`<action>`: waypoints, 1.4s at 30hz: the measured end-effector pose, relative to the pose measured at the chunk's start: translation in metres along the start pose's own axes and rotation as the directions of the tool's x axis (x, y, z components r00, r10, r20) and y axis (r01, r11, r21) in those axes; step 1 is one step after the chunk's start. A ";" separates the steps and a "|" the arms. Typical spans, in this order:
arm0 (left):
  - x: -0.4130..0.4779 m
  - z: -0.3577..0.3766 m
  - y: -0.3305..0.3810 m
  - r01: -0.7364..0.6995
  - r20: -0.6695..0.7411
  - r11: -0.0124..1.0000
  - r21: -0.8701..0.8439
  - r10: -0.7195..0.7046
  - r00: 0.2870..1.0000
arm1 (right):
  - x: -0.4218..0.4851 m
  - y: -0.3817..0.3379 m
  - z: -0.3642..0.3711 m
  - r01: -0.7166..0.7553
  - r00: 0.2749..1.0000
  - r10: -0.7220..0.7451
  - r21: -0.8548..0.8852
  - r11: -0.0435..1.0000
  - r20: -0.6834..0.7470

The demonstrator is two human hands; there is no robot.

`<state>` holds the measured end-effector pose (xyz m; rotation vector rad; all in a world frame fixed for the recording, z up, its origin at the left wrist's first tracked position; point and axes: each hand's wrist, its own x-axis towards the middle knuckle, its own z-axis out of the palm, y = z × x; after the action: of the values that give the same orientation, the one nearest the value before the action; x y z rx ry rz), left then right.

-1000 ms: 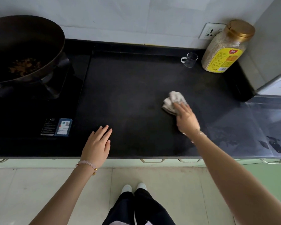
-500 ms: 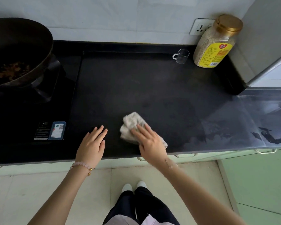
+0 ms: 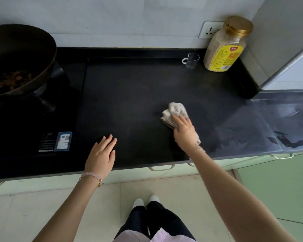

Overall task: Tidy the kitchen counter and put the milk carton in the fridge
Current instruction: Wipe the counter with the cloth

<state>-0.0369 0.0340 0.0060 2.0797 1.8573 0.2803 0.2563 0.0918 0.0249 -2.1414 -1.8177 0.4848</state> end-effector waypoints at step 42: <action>0.002 0.009 -0.003 -0.073 -0.032 0.984 0.160 0.079 0.996 | -0.022 0.064 -0.069 -0.554 0.833 0.481 0.426 0.716 0.275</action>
<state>-0.0359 0.0354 -0.0031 2.2693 1.8807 0.1980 0.3400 0.0599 0.0615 -2.2411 -0.9424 1.1256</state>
